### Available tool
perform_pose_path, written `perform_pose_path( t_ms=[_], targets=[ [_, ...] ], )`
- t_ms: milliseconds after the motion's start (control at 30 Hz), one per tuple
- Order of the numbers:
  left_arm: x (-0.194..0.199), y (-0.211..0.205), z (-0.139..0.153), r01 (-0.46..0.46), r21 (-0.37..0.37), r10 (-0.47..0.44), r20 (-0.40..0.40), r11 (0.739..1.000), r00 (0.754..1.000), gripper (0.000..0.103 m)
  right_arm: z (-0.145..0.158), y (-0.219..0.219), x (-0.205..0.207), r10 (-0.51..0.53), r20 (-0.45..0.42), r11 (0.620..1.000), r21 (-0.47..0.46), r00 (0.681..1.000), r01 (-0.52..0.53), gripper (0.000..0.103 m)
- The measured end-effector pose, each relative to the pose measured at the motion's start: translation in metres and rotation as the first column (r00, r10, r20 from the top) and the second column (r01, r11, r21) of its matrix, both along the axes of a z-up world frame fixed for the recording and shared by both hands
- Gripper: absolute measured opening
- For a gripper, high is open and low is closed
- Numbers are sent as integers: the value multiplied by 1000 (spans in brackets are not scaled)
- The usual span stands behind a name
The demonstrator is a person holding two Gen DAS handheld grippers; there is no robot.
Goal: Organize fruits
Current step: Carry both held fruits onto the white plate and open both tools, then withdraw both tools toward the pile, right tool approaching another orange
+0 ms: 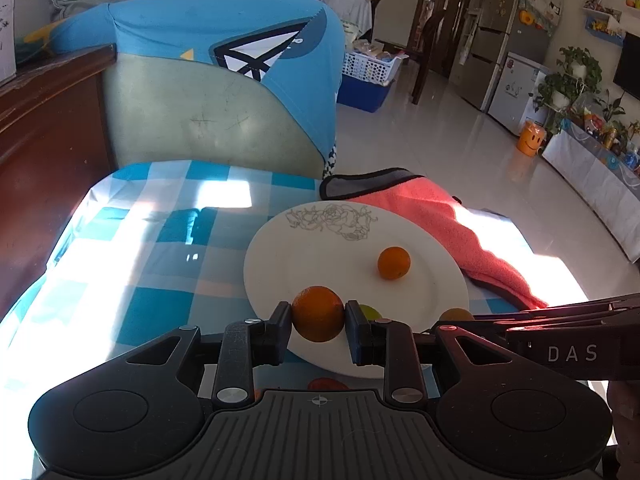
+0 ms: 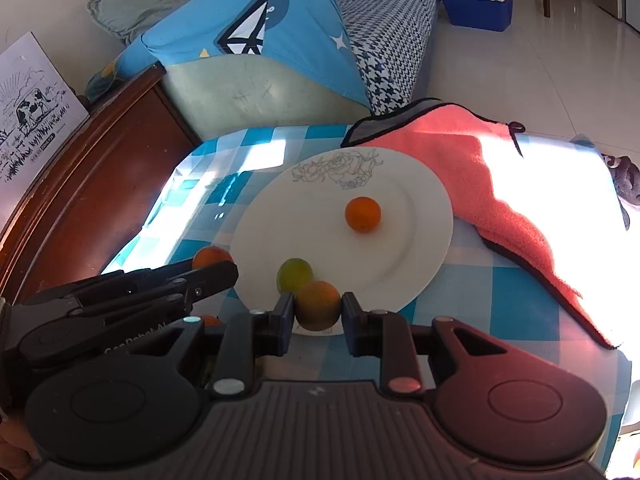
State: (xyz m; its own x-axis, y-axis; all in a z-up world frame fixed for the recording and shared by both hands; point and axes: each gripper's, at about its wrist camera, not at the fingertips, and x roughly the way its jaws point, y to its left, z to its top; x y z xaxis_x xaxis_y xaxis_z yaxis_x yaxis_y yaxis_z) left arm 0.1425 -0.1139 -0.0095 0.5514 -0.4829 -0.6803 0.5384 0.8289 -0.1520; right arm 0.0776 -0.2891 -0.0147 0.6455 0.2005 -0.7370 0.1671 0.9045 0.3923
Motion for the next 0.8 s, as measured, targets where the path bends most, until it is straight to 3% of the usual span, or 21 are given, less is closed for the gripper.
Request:
perform_pose_path(
  t_ms=[433, 700, 800],
  targets=[
    [25, -12, -13, 6, 10, -6, -31, 1000, 999, 26, -15, -7, 21, -47, -31, 998, 32, 998, 48, 26],
    [18, -15, 1, 10, 2, -10, 23, 1000, 1000, 28, -11, -10, 21, -70, -12, 996, 49, 997, 70, 28],
    [18, -11, 9, -14, -12, 14, 22, 1000, 1000, 37, -8, -10, 20, -66, -3, 997, 48, 998, 66, 28]
  ],
)
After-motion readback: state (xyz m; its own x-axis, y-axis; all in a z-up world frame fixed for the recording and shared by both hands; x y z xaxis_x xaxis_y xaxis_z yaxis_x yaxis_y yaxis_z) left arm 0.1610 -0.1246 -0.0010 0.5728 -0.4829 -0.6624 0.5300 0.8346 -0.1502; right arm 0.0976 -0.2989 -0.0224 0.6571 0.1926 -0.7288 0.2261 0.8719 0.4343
